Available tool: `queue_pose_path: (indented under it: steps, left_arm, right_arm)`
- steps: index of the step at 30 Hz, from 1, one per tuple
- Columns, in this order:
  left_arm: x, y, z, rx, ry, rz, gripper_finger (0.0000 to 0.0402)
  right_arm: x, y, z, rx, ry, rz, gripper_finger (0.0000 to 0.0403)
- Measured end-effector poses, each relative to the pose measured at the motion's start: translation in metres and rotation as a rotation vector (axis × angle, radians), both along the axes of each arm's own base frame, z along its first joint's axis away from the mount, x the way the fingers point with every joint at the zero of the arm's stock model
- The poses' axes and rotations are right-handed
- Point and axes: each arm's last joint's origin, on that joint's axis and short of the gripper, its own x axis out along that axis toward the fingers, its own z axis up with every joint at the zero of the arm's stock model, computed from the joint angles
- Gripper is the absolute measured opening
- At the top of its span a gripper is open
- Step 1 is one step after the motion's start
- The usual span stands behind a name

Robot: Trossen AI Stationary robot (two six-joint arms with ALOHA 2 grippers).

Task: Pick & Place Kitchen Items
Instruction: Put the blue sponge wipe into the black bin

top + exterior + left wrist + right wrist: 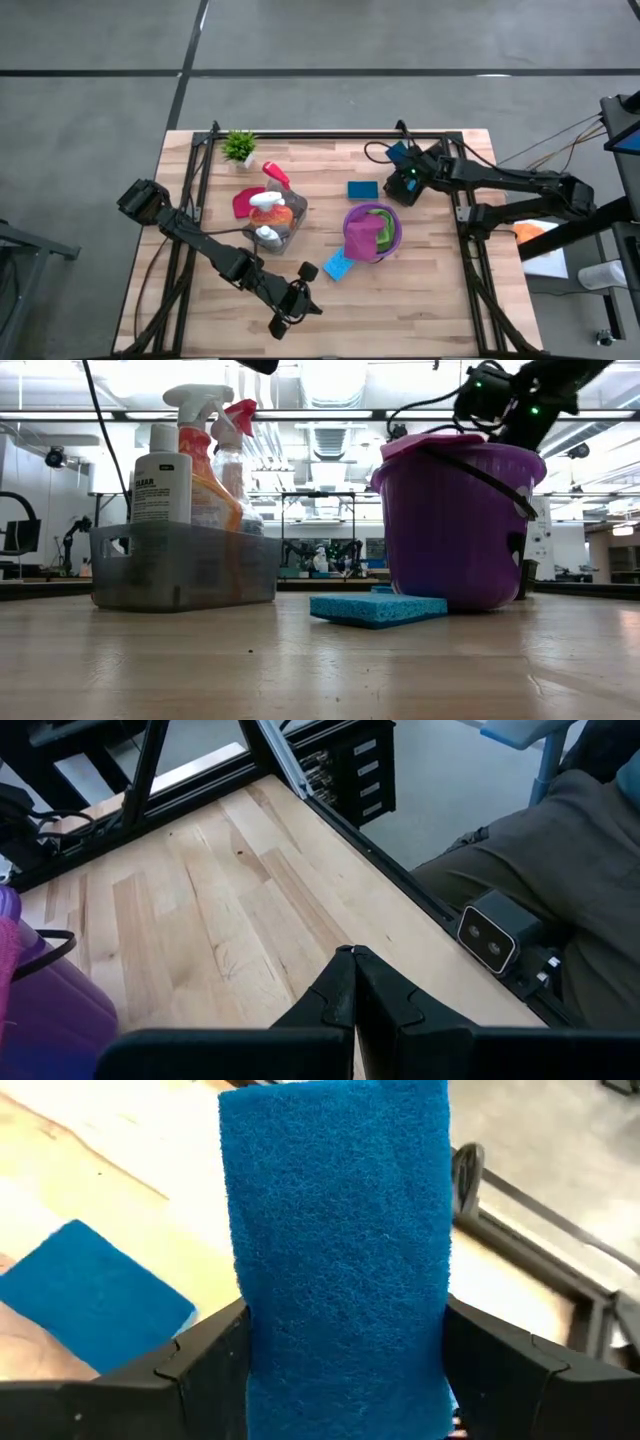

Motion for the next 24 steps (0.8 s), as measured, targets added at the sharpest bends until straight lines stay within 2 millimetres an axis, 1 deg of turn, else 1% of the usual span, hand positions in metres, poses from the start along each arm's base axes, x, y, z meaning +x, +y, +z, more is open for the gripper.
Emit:
queue_pose_path:
  steps: [3,9,12,17,24]
  left_arm:
    - [0.0,0.0,0.0,0.0,0.0,0.0,0.0001]
    - [0.0,0.0,0.0,0.0,0.0,0.0,0.0001]
    - [0.0,0.0,0.0,0.001,0.0,0.0,0.0001]
    - [0.0,0.0,0.0,0.001,-0.002,-0.001,0.0001]
    - [-0.002,0.001,-0.004,0.006,0.003,-0.002,0.0001]
  right_arm:
    - [-0.008,0.003,-0.014,0.008,-0.032,-0.027,0.0291]
    - [-0.028,0.014,-0.049,0.052,-0.027,-0.075,0.0291]
    - [-0.036,0.02,-0.06,0.057,-0.05,-0.08,0.0291]
    - [-0.043,0.026,-0.066,0.056,-0.076,-0.07,0.0291]
    - [-0.044,0.033,-0.061,0.055,-0.125,-0.032,0.0291]
